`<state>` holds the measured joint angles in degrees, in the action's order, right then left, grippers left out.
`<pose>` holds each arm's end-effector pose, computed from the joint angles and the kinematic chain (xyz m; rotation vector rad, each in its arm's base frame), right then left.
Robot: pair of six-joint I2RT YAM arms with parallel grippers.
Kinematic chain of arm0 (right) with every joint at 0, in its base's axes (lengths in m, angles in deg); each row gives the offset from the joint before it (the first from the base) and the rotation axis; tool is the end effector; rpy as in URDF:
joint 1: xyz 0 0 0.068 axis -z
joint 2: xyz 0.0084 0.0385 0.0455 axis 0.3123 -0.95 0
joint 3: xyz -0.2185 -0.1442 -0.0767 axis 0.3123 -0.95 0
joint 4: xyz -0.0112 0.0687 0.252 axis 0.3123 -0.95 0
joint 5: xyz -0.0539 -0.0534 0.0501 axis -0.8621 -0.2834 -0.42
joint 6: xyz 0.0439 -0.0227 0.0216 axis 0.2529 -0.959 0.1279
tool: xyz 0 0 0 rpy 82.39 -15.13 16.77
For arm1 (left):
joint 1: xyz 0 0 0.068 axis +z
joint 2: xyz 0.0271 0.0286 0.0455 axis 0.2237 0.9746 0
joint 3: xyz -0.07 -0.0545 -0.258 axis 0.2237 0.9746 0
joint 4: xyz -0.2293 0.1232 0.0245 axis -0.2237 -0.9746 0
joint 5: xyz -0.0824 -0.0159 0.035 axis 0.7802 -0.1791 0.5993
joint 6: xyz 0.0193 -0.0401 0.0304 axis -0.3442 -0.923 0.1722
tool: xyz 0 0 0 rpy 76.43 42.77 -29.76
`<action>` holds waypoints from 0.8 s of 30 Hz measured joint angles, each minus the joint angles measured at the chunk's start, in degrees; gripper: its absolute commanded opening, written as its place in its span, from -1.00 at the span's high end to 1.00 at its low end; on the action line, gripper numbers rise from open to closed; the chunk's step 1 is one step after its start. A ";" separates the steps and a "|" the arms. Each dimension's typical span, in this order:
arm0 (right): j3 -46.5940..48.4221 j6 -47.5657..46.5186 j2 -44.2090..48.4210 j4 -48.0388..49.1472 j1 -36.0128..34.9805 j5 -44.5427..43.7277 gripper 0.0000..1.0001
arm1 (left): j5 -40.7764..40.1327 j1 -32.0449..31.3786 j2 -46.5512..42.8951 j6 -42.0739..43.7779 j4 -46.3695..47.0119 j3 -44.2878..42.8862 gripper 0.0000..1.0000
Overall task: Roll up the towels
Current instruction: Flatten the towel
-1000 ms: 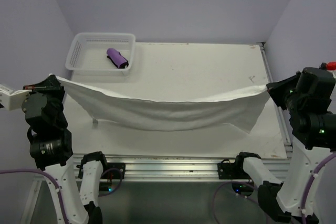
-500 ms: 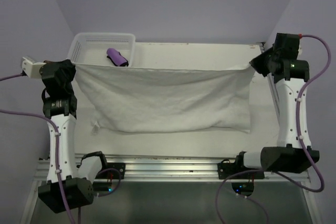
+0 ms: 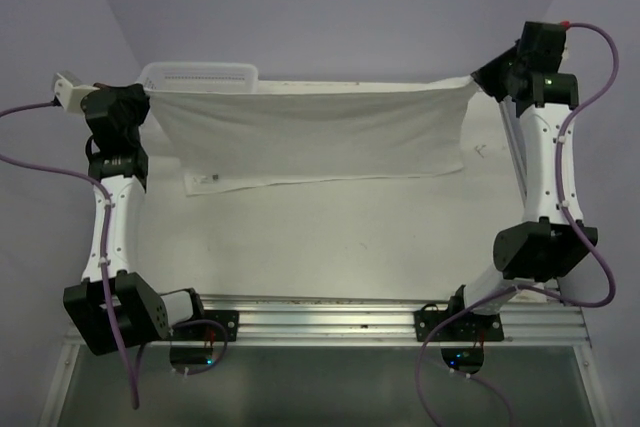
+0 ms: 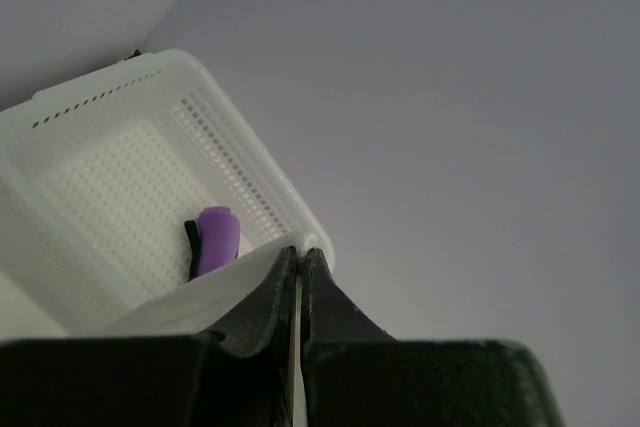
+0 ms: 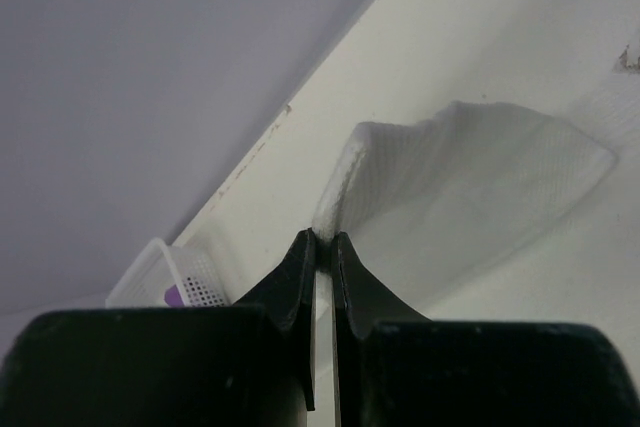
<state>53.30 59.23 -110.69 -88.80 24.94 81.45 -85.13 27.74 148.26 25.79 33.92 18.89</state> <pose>0.3468 -0.0412 0.4466 1.0158 1.8933 0.4314 0.2799 0.0789 0.3821 -1.0558 1.3312 -0.4191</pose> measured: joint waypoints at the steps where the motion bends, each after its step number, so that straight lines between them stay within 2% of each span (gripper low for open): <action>1: -0.33 -0.04 0.39 0.44 0.00 0.00 1.00 | 0.11 0.00 -0.09 0.44 0.59 -0.07 1.00; 4: -5.25 -0.44 2.99 2.86 0.02 0.02 1.00 | 0.70 0.00 -0.94 1.38 1.44 0.92 1.00; 11: -17.33 -2.32 7.74 3.56 0.02 0.00 1.00 | 1.05 0.04 -5.86 4.11 1.90 9.38 1.00; 17: -18.21 -3.61 11.50 1.99 0.02 -0.07 1.00 | 1.18 0.13 -10.82 4.92 0.09 11.23 1.00; 24: -15.93 -3.89 25.42 -4.11 0.02 -0.72 1.00 | -0.31 0.17 -23.28 4.66 -8.11 8.13 1.00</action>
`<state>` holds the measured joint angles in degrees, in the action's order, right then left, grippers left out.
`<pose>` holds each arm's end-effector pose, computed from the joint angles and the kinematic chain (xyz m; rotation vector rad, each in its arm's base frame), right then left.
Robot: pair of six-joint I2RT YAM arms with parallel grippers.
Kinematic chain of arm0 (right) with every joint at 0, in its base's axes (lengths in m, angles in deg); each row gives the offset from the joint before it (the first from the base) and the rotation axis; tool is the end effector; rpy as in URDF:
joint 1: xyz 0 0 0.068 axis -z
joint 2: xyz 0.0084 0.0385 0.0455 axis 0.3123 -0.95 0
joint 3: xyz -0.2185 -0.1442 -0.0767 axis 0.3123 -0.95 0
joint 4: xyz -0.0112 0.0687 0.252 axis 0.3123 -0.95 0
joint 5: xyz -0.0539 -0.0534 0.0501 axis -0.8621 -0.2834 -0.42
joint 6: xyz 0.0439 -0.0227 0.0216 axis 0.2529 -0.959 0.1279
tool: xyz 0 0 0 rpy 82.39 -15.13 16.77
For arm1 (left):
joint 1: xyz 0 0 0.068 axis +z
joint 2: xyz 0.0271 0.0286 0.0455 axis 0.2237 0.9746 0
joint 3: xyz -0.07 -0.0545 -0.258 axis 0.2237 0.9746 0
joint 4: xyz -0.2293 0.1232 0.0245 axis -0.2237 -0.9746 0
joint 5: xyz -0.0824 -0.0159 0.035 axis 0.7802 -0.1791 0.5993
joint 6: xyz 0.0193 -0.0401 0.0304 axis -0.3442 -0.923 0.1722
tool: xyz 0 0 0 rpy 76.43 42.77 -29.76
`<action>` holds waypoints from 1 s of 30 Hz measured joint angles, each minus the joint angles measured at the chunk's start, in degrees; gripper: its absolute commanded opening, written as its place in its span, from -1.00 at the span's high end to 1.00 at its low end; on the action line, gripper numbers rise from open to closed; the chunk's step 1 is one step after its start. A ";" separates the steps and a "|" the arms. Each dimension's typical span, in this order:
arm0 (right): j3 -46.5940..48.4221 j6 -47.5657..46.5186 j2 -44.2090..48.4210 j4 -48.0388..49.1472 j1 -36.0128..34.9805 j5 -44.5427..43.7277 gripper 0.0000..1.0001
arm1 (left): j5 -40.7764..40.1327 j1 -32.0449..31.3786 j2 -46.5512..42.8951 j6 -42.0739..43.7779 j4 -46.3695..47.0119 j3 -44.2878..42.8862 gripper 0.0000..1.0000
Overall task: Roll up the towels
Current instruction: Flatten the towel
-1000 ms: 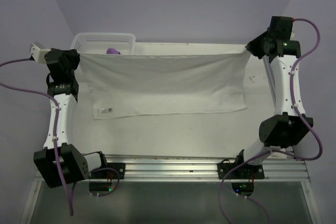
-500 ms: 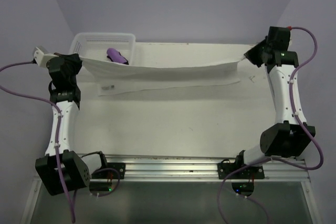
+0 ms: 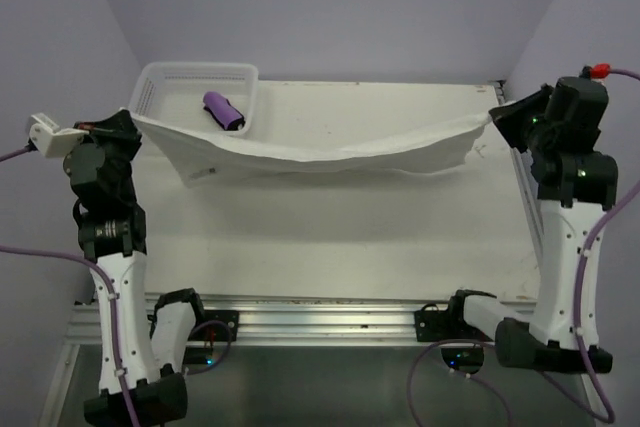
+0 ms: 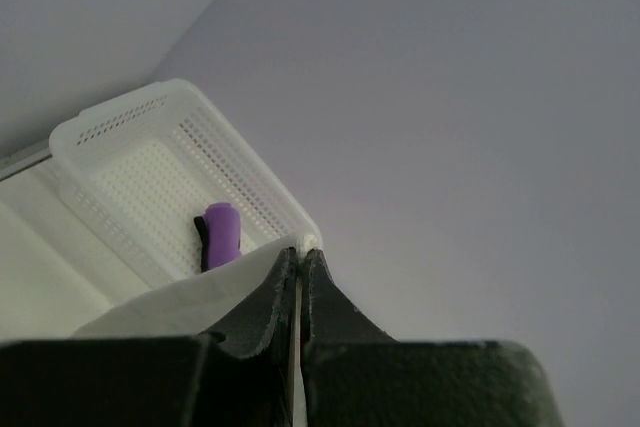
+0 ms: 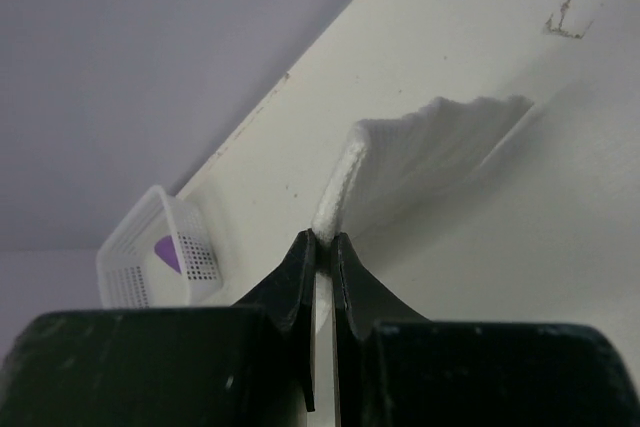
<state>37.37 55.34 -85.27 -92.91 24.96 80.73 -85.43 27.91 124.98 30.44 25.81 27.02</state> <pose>0.2140 -0.0260 0.4719 0.9144 1.8325 0.4053 0.1757 0.0521 0.4048 -0.9414 1.2597 -0.3828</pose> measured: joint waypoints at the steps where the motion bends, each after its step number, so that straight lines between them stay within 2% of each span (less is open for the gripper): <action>1: 0.42 0.00 2.43 -1.31 0.00 -0.33 1.00 | -0.37 0.00 -1.60 -0.07 -1.31 -0.85 1.00; 7: 5.68 0.11 11.08 -9.01 0.00 -2.71 1.00 | -6.36 0.00 -9.75 -0.35 -11.61 -10.40 1.00; 10: 7.98 0.50 11.47 -11.56 0.00 -4.42 1.00 | -10.82 0.00 -10.78 0.04 -14.97 -16.00 1.00; 13: 8.22 0.98 9.79 -12.52 0.00 -5.35 1.00 | -13.42 0.02 -10.32 0.72 -16.11 -18.03 1.00; 16: 6.69 1.57 6.45 -11.80 0.00 -5.31 1.00 | -13.79 0.00 -8.35 0.72 -16.35 -16.85 1.00; 19: 3.56 1.79 2.67 -9.99 0.00 -5.27 1.00 | -12.85 0.00 -4.68 0.68 -14.34 -11.85 1.00; 25: -5.51 2.16 -6.91 -0.92 -0.07 -3.32 1.00 | -7.15 0.00 9.33 0.61 -8.13 -2.56 1.00; 30: -6.99 2.21 -16.41 5.31 -0.59 -2.27 1.00 | -2.54 0.00 19.32 0.24 -1.31 0.13 1.00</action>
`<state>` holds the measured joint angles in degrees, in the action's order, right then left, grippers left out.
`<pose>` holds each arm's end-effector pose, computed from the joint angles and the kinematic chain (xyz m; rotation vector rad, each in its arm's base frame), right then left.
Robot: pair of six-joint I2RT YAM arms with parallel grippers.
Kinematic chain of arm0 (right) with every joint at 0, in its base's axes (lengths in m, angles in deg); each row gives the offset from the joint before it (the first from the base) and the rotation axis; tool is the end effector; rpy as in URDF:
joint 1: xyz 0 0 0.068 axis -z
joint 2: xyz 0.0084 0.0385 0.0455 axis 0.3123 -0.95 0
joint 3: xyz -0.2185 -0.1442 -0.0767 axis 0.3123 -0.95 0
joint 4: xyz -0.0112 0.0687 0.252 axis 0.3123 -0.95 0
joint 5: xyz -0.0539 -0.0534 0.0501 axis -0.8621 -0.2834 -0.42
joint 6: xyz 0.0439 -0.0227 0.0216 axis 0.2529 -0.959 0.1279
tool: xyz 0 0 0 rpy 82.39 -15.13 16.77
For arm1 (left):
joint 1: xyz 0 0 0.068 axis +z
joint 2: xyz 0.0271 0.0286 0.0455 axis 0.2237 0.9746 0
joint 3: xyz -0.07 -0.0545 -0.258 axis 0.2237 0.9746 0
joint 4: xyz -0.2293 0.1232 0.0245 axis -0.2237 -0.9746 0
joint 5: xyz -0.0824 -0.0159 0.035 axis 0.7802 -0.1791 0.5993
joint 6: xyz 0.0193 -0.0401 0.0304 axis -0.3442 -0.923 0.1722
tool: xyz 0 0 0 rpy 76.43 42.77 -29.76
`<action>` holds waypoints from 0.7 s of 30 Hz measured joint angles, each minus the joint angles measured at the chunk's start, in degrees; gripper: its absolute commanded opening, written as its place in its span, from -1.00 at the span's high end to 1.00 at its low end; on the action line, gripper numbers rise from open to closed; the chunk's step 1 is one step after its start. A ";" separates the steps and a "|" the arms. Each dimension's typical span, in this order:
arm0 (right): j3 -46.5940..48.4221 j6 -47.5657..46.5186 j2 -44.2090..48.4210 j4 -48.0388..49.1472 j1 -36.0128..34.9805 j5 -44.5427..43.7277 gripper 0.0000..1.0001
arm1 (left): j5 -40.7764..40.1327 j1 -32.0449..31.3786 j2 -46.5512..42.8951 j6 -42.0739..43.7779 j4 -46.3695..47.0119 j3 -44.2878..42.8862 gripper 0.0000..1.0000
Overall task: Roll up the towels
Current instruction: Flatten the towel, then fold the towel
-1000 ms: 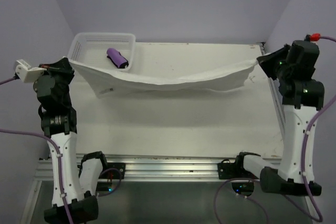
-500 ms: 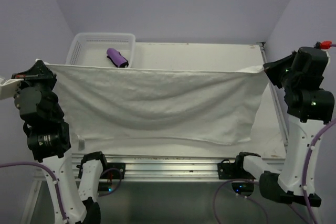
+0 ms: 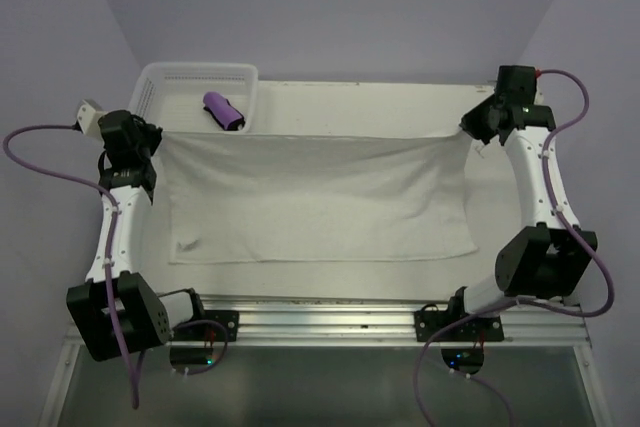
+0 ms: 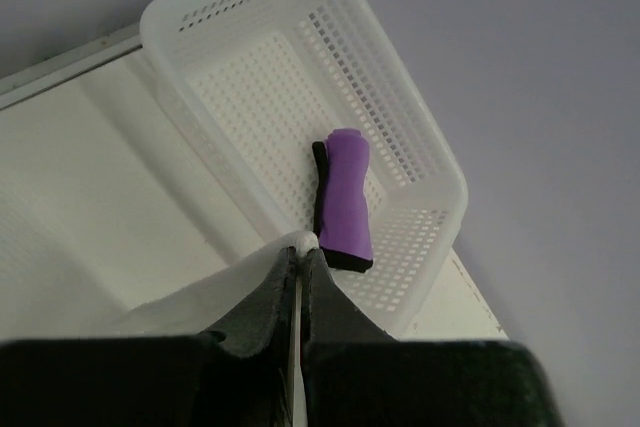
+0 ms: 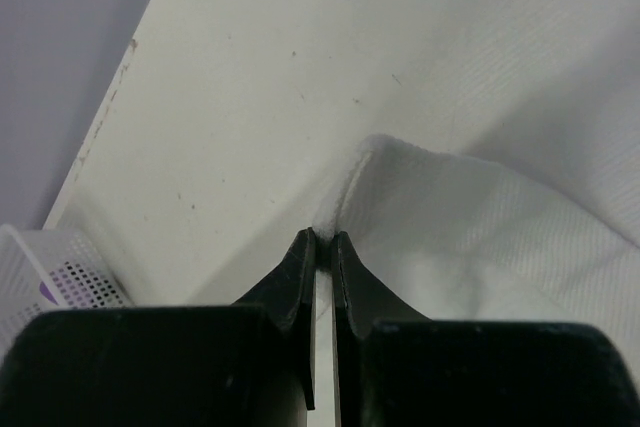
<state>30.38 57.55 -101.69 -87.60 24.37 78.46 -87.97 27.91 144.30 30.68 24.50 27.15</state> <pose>0.3150 -0.0361 0.3708 1.0951 2.0867 0.2882 0.2584 0.0758 0.3313 -1.1391 1.5499 -0.2412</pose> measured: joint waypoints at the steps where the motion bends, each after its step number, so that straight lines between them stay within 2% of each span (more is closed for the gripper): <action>1: 0.00 -0.02 -1.25 1.07 -0.09 0.00 1.00 | 0.57 0.00 1.40 -0.02 1.55 0.24 1.00; 6: 0.00 -0.24 -6.12 5.97 -0.63 0.09 1.00 | 2.60 0.00 6.51 -0.04 8.52 0.33 1.00; 12: -1.38 -0.46 -7.39 9.62 -1.29 0.11 1.00 | 3.54 0.02 8.31 0.17 13.53 2.25 1.00; 21: -18.21 -1.57 -5.22 14.43 -1.29 0.13 1.00 | 4.00 1.57 6.05 3.41 15.61 14.19 1.00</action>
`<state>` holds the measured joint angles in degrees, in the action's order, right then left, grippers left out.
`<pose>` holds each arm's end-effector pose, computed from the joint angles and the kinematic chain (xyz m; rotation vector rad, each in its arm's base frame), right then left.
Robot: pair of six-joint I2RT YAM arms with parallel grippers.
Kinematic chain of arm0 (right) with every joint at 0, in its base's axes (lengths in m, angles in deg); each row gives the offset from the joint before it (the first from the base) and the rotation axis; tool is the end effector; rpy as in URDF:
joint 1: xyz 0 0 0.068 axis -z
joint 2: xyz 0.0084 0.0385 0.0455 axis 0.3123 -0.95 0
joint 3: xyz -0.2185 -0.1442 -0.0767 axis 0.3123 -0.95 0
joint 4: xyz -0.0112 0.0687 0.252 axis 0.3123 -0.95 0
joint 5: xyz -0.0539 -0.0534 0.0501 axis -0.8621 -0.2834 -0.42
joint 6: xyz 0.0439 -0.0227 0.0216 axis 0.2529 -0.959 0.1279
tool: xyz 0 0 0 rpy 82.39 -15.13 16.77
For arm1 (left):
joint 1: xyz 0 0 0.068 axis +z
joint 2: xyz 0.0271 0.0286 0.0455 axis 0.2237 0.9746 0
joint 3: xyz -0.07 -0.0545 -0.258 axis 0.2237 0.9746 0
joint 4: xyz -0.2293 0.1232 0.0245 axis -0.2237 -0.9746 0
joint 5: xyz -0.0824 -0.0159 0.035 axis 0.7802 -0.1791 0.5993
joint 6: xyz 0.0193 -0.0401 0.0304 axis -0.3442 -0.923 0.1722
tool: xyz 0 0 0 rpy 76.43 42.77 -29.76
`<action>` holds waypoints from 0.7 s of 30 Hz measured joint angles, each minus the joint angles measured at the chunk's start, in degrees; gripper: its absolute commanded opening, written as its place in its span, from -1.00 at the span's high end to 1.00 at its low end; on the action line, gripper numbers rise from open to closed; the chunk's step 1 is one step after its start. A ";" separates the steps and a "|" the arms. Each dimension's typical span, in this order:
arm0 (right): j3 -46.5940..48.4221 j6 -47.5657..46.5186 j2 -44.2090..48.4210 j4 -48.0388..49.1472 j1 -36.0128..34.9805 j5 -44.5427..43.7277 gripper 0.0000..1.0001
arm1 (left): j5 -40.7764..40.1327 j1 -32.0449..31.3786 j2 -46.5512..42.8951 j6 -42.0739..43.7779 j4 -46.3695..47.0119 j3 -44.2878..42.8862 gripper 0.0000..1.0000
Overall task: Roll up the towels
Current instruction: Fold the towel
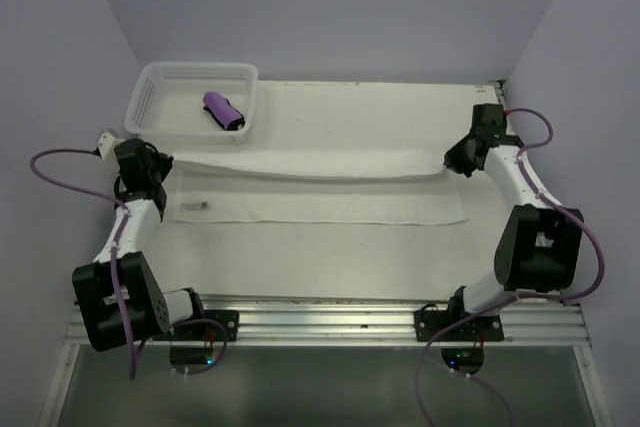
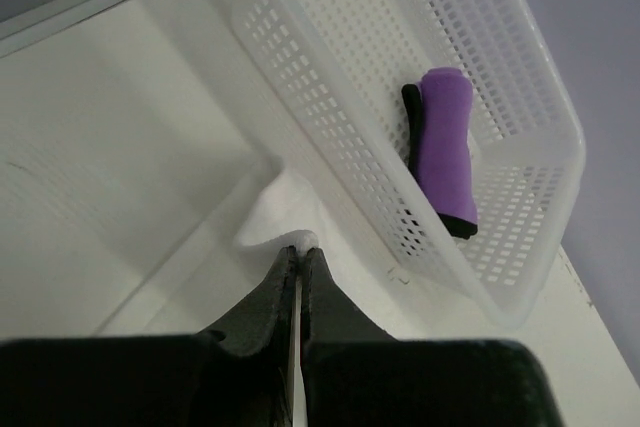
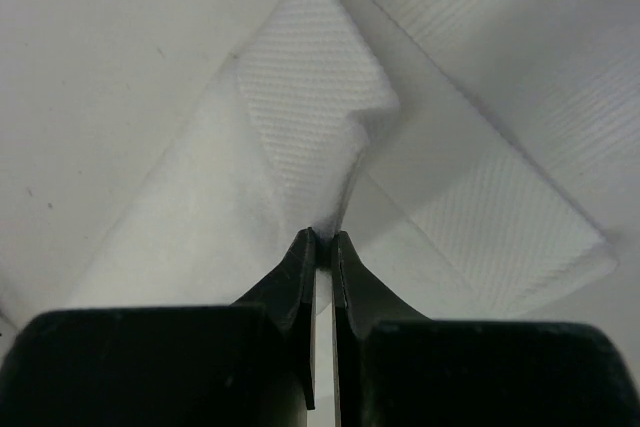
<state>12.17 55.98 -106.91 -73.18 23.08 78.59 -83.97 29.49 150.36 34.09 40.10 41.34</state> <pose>0.3348 -0.0306 0.2583 1.1035 2.2541 0.2276 0.2685 0.0840 0.2447 -1.1172 1.6681 -0.2284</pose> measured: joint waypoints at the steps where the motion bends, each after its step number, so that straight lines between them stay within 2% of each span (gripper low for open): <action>1: -1.55 -0.17 0.52 0.04 0.00 -0.09 1.00 | 0.00 0.35 -0.63 0.17 -0.09 1.07 1.00; 6: -6.34 -1.38 5.25 0.02 0.00 -0.17 1.00 | -0.02 1.40 -3.13 0.31 -0.39 4.02 1.00; 21: -10.97 -3.37 13.97 -1.44 0.02 -2.27 1.00 | 1.29 3.45 -6.21 0.24 -2.97 6.80 1.00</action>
<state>1.20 52.61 -92.94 -74.62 23.10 76.31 -82.68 32.94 144.15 34.33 37.13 48.14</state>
